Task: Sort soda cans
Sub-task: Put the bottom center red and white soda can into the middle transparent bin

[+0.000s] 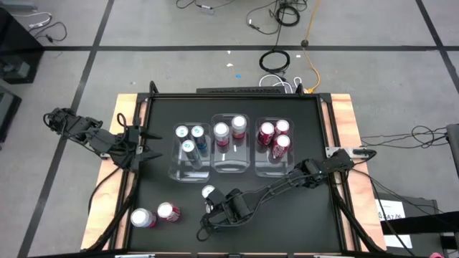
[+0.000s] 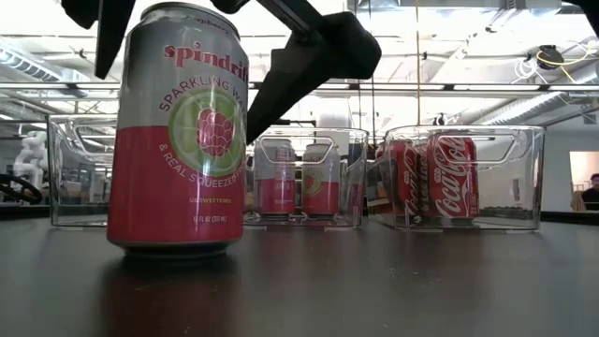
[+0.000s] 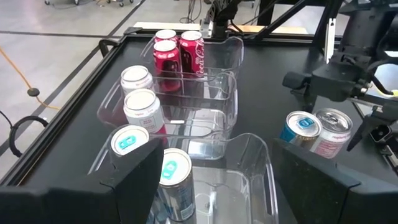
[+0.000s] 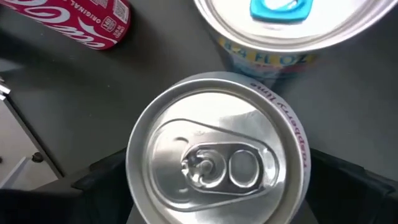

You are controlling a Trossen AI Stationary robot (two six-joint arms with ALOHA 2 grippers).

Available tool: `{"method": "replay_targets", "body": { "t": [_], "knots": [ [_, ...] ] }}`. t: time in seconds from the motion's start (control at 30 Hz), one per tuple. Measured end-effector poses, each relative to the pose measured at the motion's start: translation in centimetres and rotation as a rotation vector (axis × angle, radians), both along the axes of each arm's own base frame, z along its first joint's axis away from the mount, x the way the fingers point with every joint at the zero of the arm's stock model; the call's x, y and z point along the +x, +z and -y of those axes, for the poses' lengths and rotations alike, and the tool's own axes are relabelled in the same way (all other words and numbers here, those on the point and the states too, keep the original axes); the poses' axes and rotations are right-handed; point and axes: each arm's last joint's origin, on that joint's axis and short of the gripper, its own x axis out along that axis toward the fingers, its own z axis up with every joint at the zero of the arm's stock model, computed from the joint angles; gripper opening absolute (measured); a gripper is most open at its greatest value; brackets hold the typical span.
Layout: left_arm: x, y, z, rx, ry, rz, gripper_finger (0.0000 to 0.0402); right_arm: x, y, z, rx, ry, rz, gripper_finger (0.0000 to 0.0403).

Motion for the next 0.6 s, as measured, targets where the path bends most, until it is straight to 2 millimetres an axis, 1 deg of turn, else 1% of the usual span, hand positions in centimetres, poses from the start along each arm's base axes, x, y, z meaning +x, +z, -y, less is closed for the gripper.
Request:
{"method": "replay_targets", "body": {
  "t": [0.13,0.4,0.5,0.6],
  "knots": [
    [-0.01,-0.03,0.0,0.001,-0.002,-0.004,0.0304,0.0,0.0,0.0,0.0,-0.002,0.001,0.0366],
    [-0.02,-0.05,0.01,0.0,-0.006,-0.006,0.0304,-0.03,0.04,-0.03,0.008,0.003,-0.003,0.0302],
    [-0.02,-0.04,0.01,0.0,-0.006,-0.006,0.0304,-0.04,0.25,-0.16,0.04,0.003,-0.007,0.0298],
    [-0.02,-0.04,0.01,0.0,-0.005,-0.005,0.0304,-0.26,0.51,-0.46,0.059,-0.006,-0.006,0.0304]
  ]
}}
